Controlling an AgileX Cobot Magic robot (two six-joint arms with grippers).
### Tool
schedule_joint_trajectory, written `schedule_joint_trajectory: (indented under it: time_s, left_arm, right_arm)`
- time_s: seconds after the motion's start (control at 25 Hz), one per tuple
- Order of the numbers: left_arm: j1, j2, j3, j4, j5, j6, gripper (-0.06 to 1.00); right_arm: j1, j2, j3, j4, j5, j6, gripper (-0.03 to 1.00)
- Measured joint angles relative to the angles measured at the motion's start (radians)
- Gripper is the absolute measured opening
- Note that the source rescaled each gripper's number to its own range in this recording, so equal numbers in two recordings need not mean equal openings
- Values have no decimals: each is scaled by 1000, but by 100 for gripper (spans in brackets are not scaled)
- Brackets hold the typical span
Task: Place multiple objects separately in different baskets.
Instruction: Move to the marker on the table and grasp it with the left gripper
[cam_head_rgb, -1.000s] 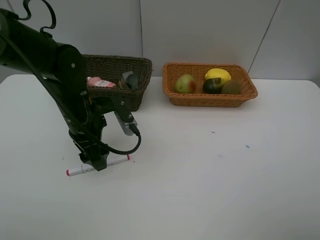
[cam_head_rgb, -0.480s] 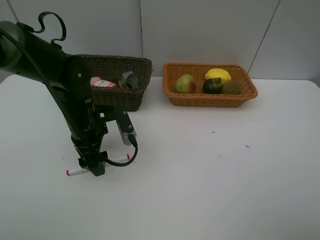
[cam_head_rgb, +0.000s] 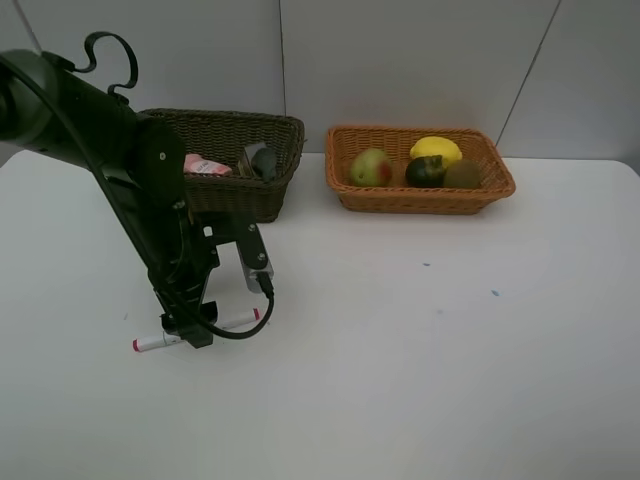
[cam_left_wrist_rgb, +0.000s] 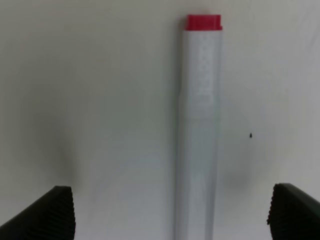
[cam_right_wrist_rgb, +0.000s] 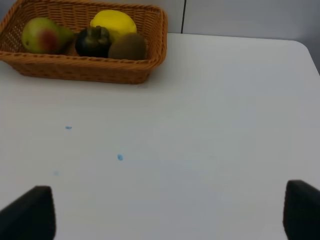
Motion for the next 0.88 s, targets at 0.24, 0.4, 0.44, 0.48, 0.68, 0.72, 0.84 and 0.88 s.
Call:
schedule_joint_trajectory:
  time_s: [0.24,0.4,0.44,0.48,0.68,0.72,0.84,0.88]
  left_arm:
    - [0,32,0,6,-26,3,100]
    - [0,40,0,11,-38,3,100]
    - [0,40,0,11,-39,3,100]
    - [0,40,0,11,-40,3,100]
    - [0,40,0,11,-40,3,94]
    - [0,40,0,11,-40,3,88]
    - [0,40,0,12,-25,3,68]
    - [0,40,0,12,-18,3,62]
  right_arm:
    - [0,0,0,0,0,0,100]
    - [0,0,0,0,0,0,100]
    - [0,0,0,0,0,0,100]
    - [0,0,0,0,0,0,100]
    - [0,0,0,0,0,0,100]
    - [0,0,0,0,0,0,100]
    - [0,0,0,0,0,0,100]
    - [0,0,0,0,0,0,100]
